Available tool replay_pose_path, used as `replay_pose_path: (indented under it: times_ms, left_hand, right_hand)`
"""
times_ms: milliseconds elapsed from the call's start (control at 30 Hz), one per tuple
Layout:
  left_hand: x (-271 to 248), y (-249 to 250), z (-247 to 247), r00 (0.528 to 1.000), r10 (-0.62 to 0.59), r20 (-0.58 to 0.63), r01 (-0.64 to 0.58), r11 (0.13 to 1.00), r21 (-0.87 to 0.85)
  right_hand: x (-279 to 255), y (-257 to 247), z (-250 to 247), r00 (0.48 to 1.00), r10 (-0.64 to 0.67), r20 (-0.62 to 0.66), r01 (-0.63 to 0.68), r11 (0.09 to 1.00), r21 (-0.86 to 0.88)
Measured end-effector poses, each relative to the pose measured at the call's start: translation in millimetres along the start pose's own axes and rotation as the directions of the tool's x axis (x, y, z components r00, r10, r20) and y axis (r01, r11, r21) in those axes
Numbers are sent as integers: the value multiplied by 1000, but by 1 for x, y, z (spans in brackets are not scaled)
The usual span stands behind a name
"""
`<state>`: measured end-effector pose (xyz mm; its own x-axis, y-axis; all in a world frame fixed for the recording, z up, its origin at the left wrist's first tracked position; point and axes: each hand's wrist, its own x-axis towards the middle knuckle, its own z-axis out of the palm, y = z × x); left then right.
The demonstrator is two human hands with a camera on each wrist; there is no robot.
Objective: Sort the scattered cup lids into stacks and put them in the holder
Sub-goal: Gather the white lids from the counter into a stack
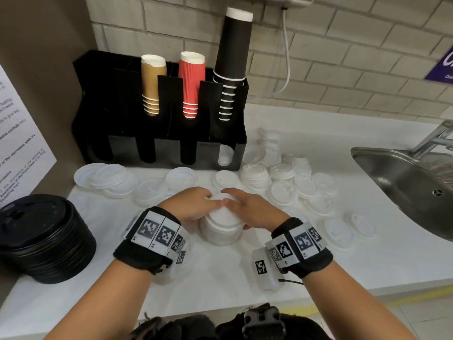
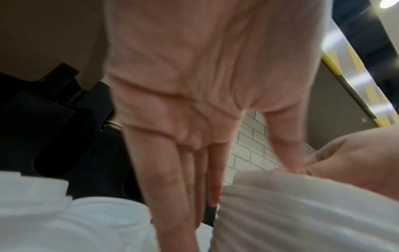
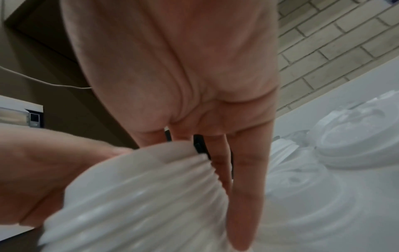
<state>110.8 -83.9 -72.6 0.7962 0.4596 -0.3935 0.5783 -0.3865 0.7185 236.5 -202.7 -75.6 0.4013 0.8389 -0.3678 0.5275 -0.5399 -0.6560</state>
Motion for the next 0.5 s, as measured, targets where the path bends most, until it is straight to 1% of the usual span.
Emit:
replay_pose_path:
  times_ms: [67, 100, 167, 267, 333, 400, 467, 500]
  left_hand:
    - [-4, -2, -3, 990, 133, 50, -132, 991, -10]
    - [-6, -3, -4, 981, 177, 79, -176, 984, -14]
    - [-9, -4, -3, 967, 233, 100, -236, 971, 19]
    - [-9, -3, 1, 961, 263, 89, -265, 964, 6]
    - [-9, -3, 3, 960, 269, 83, -270, 963, 3]
    - [-8, -5, 3, 960, 269, 81, -269, 963, 0]
    - [-8, -6, 3, 960, 267, 81, -266, 964, -20]
    - [-8, -7, 3, 960, 266, 84, -264, 964, -30]
  right_hand:
    - [2, 0, -4, 1000, 4, 18, -3, 999, -35]
    - [4, 0, -6, 1000, 6, 28, -5, 999, -48]
    - [5, 0, -9, 998, 21, 59, -16, 997, -77]
    - [7, 1, -14, 993, 44, 111, -30, 992, -126]
    - [8, 3, -20, 992, 57, 115, -44, 993, -110]
    - [8, 4, -33, 996, 67, 54, -65, 997, -31]
    - [10, 5, -52, 995, 78, -56, -76, 996, 43]
    - [11, 7, -62, 991, 86, -101, -81, 995, 50]
